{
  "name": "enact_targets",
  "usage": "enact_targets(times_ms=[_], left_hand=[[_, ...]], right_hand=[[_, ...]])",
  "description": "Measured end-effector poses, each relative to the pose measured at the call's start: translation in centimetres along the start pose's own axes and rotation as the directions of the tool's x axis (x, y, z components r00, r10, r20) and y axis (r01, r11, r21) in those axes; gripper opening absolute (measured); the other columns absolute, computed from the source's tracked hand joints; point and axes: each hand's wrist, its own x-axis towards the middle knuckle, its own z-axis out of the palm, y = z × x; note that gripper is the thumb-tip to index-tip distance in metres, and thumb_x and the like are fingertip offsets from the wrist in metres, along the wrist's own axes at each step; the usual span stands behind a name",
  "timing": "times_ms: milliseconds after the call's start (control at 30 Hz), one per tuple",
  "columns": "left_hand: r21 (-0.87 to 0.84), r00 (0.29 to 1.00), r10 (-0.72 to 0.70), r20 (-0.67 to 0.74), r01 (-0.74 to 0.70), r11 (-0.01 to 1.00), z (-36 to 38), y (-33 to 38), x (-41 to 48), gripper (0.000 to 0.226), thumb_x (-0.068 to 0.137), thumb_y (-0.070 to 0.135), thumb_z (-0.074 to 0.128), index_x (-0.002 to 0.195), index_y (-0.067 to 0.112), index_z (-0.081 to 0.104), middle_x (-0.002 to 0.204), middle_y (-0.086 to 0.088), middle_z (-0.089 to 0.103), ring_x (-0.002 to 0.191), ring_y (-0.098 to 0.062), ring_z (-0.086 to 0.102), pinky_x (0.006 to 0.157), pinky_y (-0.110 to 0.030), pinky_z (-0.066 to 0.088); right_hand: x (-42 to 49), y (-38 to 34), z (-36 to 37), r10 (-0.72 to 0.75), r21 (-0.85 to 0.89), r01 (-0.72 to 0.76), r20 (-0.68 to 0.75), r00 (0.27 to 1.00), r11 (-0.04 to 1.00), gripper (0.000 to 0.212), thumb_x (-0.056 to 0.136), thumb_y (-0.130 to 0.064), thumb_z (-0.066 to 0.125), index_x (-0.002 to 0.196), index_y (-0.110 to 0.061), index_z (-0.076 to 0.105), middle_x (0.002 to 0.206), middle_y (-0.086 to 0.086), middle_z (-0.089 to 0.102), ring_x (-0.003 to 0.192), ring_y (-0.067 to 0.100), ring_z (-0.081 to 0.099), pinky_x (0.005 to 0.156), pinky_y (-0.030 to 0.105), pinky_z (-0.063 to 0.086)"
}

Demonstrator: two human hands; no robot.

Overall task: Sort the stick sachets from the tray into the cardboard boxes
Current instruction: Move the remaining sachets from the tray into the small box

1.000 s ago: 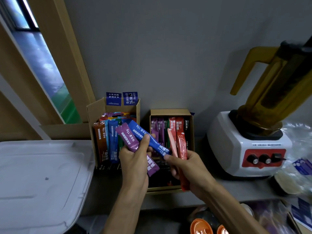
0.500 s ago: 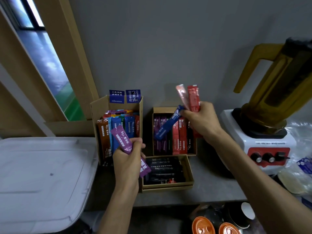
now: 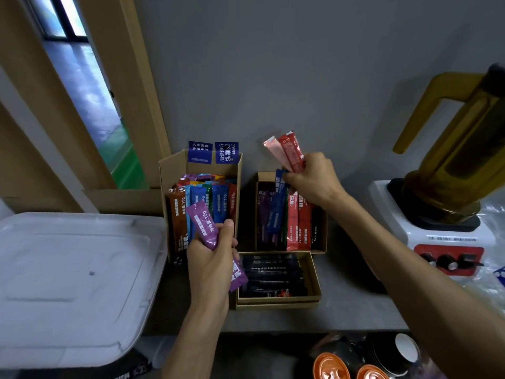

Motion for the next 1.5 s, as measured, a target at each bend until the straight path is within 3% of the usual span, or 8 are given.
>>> enact_targets(times_ms=[133,367,533,733,900,1133,1333,1500], left_hand=[[-0.023,1.0,-0.004,0.027,0.004,1.0,0.2,-0.2,-0.1,0.017,0.091,0.036,0.062,0.102,0.023,0.058,0.072,0.002,0.061,0.059,-0.008,0.059,0.061,-0.026,0.051],[-0.087,1.0,-0.024,0.017,0.025,0.996,0.4,-0.5,0.2,0.008,0.1,0.037,0.05,0.103,0.03,0.052,0.071,0.0,0.056,0.06,-0.013,0.058,0.067,-0.034,0.05],[-0.047,0.999,0.043,-0.01,-0.043,0.998,0.4,-0.8,0.1,0.021,0.102,0.03,0.048,0.118,0.016,0.054,0.08,-0.006,0.064,0.062,-0.013,0.062,0.062,-0.032,0.05],[-0.013,0.994,0.107,0.001,-0.107,0.994,1.2,-0.9,-0.3,0.013,0.104,0.03,0.047,0.113,0.037,0.051,0.085,0.005,0.074,0.081,-0.017,0.074,0.081,-0.038,0.057],[-0.032,0.992,0.118,0.034,-0.117,0.993,1.7,-0.5,-0.7,0.017,0.103,0.024,0.048,0.106,0.04,0.054,0.092,0.011,0.076,0.092,-0.013,0.074,0.089,-0.038,0.054],[-0.063,0.998,0.049,0.028,-0.047,0.997,3.6,-0.6,-0.3,0.009,0.1,0.026,0.055,0.099,0.029,0.063,0.1,-0.002,0.073,0.088,-0.013,0.073,0.075,-0.035,0.057],[0.005,0.994,0.033,0.104,-0.034,0.999,5.1,-1.7,-0.2,0.01,0.099,0.025,0.056,0.1,0.022,0.066,0.093,-0.001,0.074,0.082,-0.009,0.074,0.062,-0.023,0.056],[0.372,0.967,0.146,0.211,-0.217,0.902,4.9,-2.3,1.3,0.014,0.102,0.029,0.052,0.105,0.026,0.065,0.085,0.003,0.07,0.074,-0.008,0.068,0.057,-0.015,0.048]], right_hand=[[-0.3,1.4,2.4,0.031,-0.016,-0.03,0.13,0.991,0.999,0.009,0.093,-0.014,0.068,0.097,-0.011,0.062,0.081,-0.002,0.066,0.067,0.006,0.069,0.045,0.01,0.046],[-2.0,3.8,4.7,0.054,0.211,-0.034,-0.091,0.994,0.977,0.009,0.092,-0.016,0.068,0.1,-0.016,0.064,0.091,0.0,0.073,0.072,0.003,0.072,0.057,0.015,0.056],[-3.6,4.9,6.6,0.093,0.276,-0.077,-0.046,0.995,0.958,0.013,0.093,-0.018,0.067,0.105,-0.023,0.061,0.096,-0.005,0.07,0.079,0.004,0.071,0.067,0.022,0.061],[-3.2,4.3,7.9,0.098,0.23,-0.081,-0.064,0.993,0.97,0.036,0.091,-0.019,0.069,0.126,-0.017,0.06,0.118,0.001,0.069,0.106,0.016,0.069,0.089,0.039,0.06],[-5.3,4.2,5.3,0.119,0.364,-0.076,-0.096,0.988,0.928,0.014,0.093,-0.021,0.067,0.106,-0.022,0.062,0.097,0.002,0.072,0.077,0.009,0.073,0.068,0.027,0.061],[-12.9,5.6,3.5,0.185,0.686,-0.414,0.384,0.905,0.599,0.037,0.087,-0.018,0.074,0.117,-0.003,0.06,0.076,0.003,0.072,0.051,0.011,0.054,0.047,0.023,0.046],[-13.1,6.0,3.4,0.294,0.745,-0.427,0.315,0.902,0.512,0.024,0.089,-0.008,0.071,0.109,0.002,0.062,0.064,0.007,0.063,0.046,0.013,0.05,0.043,0.022,0.042],[-10.8,7.5,-0.6,0.414,0.734,-0.342,0.092,0.906,0.587,0.014,0.092,-0.007,0.067,0.106,-0.007,0.063,0.08,0.011,0.074,0.056,0.019,0.067,0.045,0.024,0.047]])
